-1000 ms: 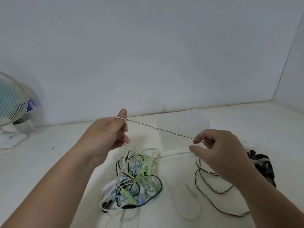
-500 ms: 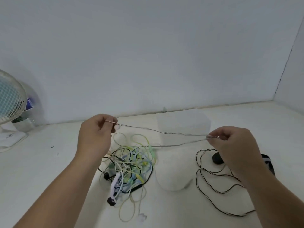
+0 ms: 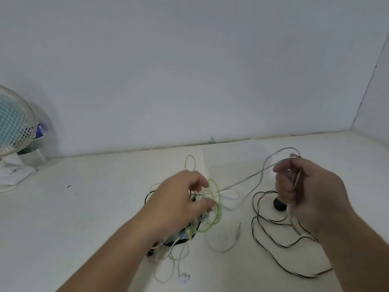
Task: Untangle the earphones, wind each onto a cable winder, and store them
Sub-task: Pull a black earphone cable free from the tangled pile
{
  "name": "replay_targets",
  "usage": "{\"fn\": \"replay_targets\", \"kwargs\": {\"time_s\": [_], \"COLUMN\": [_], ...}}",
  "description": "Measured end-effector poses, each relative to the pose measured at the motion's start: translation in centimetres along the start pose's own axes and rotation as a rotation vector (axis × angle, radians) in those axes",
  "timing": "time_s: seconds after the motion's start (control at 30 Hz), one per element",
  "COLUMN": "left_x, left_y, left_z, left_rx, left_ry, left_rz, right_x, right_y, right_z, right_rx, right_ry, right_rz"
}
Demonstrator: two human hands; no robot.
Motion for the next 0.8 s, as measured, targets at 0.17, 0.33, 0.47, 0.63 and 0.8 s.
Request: {"fn": "replay_targets", "kwargs": {"time_s": [0.17, 0.33, 0.47, 0.63, 0.8], "left_x": [-2.5, -3.7, -4.4, -6.1, -4.9], "left_y": [0.8, -2.2, -4.9, -3.9, -2.6], "left_z": [0.1, -0.3, -0.6, -0.8, -1.6], "left_rx": [0.130, 0.222, 0.344, 0.135, -0.039], "left_ry": [-0.066, -0.065, -0.001, -0.094, -0.079], "left_rz": [0.209, 0.126, 0.303, 0.459, -0.155], "right_x": [-0.3, -0.3, 0.3, 0.6, -0.4], "right_y": [-0.1, -1.1, -1.9, -2.4, -1.2], "right_z": [0.2, 0.6, 1.0, 1.2, 0.7], "right_rx": [-0.078, 0.038, 0.121, 0.147, 0.013], "right_ry": [0.002, -0.010, 0.034, 0.042, -0.023], "right_rz": [0.136, 0.237, 0.380, 0.449, 0.329]}}
Point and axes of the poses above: each hand's wrist, its own z-axis towards the middle knuckle, its own y-axis out of the palm, x = y × z, the point moved 6 cm from there along z, towards the middle knuckle, and after that the axes turned 13 degrees about -z, right-handed, at the moved point
